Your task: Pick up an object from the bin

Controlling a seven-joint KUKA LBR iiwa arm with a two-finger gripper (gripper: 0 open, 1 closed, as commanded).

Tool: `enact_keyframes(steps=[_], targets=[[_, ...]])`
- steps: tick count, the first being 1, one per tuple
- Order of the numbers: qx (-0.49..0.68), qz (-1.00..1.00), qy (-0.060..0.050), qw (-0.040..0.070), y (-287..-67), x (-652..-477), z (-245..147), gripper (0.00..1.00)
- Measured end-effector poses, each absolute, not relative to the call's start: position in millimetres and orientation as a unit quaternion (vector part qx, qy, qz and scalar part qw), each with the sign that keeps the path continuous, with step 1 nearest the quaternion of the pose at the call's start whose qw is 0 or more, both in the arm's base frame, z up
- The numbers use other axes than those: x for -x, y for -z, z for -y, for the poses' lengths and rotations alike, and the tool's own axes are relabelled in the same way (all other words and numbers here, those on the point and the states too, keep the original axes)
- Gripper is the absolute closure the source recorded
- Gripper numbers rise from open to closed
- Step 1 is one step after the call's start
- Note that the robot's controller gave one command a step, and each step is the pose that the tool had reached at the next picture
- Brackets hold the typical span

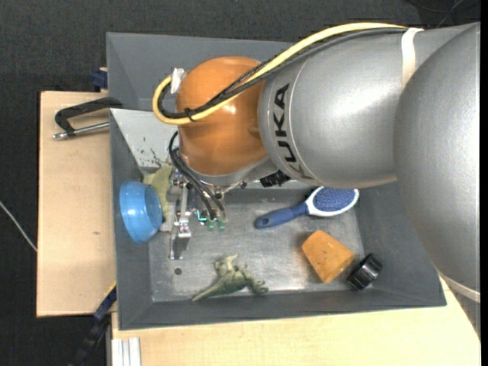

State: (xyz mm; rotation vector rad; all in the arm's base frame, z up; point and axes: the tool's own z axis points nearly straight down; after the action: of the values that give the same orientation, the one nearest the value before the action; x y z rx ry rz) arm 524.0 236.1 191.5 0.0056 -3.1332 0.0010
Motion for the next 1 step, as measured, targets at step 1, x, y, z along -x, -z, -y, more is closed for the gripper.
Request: enact_keyframes(steps=[1], targets=[[0.119, 0.993, 0.001, -0.001, -71.3, -545.2, -217.9, 0.0]])
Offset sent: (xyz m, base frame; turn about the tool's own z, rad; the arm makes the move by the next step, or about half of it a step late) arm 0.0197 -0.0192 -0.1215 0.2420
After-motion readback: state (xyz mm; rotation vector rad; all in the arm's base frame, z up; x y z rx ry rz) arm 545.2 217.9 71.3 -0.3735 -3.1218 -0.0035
